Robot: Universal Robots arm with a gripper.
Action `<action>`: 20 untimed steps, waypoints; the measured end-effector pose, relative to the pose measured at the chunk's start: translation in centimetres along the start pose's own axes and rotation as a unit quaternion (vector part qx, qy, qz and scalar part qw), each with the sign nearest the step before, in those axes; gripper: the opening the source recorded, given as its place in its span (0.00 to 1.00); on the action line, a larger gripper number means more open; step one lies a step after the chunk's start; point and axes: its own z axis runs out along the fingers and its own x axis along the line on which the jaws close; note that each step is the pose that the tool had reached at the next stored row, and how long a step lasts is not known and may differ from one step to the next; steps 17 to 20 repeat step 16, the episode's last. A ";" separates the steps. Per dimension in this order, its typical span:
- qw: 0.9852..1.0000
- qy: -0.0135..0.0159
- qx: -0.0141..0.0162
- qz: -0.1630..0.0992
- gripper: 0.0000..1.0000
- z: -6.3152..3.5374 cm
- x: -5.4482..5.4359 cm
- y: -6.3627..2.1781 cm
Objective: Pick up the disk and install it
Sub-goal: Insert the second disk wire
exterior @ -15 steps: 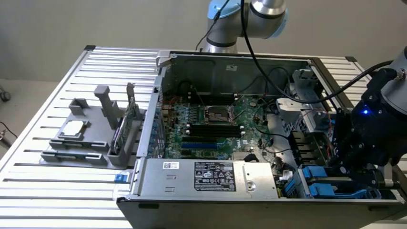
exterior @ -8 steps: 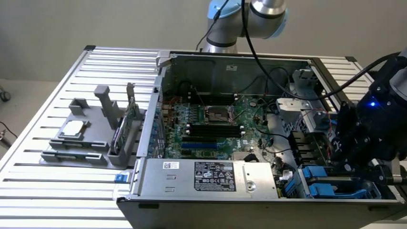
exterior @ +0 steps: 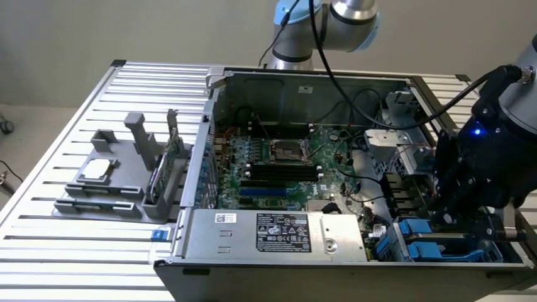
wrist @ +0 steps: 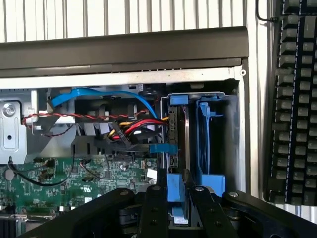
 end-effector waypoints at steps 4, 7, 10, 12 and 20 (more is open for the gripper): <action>1.000 0.000 0.000 -0.001 0.23 -0.21 0.0 -0.59; 1.000 0.000 0.000 -0.002 0.11 -0.33 0.0 -0.91; 1.000 0.000 0.000 -0.002 0.11 -0.35 0.0 -0.97; 1.000 0.000 0.000 -0.002 0.11 -0.35 0.0 -0.97; 1.000 0.000 0.000 -0.002 0.11 -0.34 0.0 -0.97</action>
